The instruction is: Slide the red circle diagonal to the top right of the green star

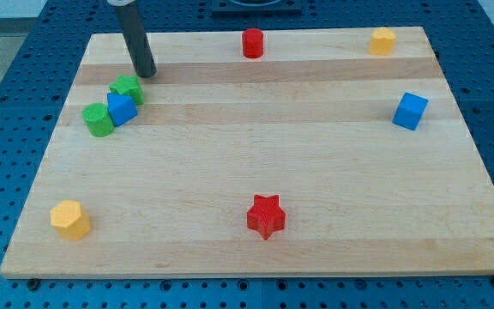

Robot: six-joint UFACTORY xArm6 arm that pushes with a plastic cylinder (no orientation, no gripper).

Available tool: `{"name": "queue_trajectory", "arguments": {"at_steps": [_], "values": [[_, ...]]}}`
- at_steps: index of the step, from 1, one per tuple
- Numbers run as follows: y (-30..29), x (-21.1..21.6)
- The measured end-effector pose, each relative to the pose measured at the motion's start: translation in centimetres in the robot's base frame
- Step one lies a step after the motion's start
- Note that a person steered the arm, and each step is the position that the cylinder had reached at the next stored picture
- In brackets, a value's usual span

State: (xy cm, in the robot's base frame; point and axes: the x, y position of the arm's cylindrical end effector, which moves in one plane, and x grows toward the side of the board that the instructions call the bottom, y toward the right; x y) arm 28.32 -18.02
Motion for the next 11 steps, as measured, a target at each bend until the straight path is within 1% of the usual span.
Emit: {"name": "queue_trajectory", "arguments": {"at_steps": [2, 3, 4, 5, 6, 7, 9, 11], "values": [[3.3, -6.2], [7.3, -8.1], [11.9, -9.0], [16.0, -9.1], [18.2, -8.9], [19.2, -7.3], [19.2, -4.0], [18.0, -1.6]]}}
